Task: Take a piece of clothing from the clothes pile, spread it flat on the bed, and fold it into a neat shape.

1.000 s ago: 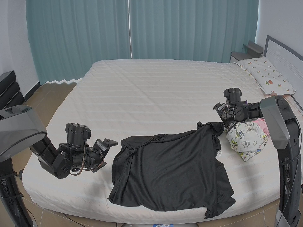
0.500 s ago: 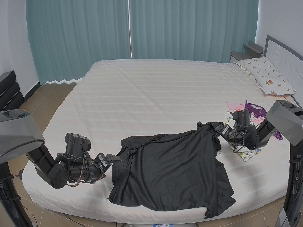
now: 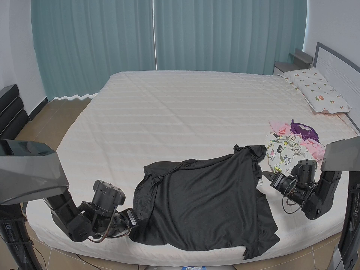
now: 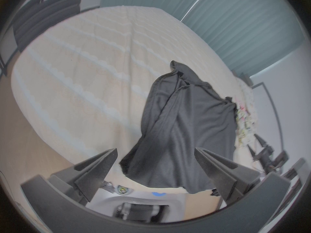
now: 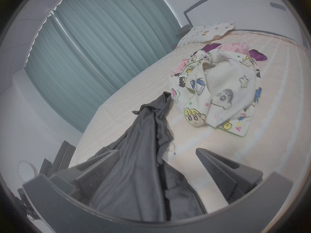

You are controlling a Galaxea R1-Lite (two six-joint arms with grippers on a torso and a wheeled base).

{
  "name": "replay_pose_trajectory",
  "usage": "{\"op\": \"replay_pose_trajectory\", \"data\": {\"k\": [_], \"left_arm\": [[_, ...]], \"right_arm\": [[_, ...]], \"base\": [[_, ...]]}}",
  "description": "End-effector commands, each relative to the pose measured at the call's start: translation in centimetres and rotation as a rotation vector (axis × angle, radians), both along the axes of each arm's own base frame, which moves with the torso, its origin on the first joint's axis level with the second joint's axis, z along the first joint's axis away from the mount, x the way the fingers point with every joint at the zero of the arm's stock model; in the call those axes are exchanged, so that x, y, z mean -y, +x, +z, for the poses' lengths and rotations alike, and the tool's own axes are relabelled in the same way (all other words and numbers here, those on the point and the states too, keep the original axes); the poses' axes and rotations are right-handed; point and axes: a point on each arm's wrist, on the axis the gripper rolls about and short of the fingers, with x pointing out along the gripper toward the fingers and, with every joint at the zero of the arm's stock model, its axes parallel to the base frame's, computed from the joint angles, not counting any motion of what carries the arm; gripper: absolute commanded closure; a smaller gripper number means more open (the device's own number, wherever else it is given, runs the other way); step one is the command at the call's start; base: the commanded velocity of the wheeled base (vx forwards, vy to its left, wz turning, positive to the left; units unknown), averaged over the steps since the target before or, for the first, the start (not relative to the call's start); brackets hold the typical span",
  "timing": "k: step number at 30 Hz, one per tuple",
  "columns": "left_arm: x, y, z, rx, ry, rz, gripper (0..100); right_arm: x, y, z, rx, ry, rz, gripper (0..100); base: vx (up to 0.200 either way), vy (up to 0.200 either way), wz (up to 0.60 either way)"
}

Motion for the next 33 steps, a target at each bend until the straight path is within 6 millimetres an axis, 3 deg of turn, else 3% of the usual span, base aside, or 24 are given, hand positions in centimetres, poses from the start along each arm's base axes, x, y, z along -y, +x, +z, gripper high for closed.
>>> {"op": "replay_pose_trajectory", "data": {"k": [1, 13, 14, 26, 33], "left_arm": [[0.8, -1.0, -2.3, -0.065, 0.075, -0.053, 0], [1.3, 0.2, -2.4, -0.032, 0.077, -0.042, 0], [1.2, 0.0, -2.7, -0.038, 0.093, -0.037, 100], [-0.5, -0.4, -3.0, -0.06, 0.167, 0.043, 100], [-3.3, 0.1, -1.9, -0.069, 0.235, 0.102, 100]], "right_arm": [[0.0, -1.8, -1.4, -0.08, -0.013, 0.018, 0], [-0.2, -2.2, -1.8, -0.061, -0.012, 0.029, 0], [-0.2, -2.2, -1.8, -0.059, -0.013, 0.03, 0], [-0.3, -2.5, -1.9, -0.073, -0.014, 0.036, 0], [-0.3, -2.6, -1.9, -0.075, -0.014, 0.034, 0]], "base": [[0.0, 0.0, 0.0], [0.0, 0.0, 0.0], [0.0, 0.0, 0.0], [0.0, 0.0, 0.0], [0.0, 0.0, 0.0]]}}
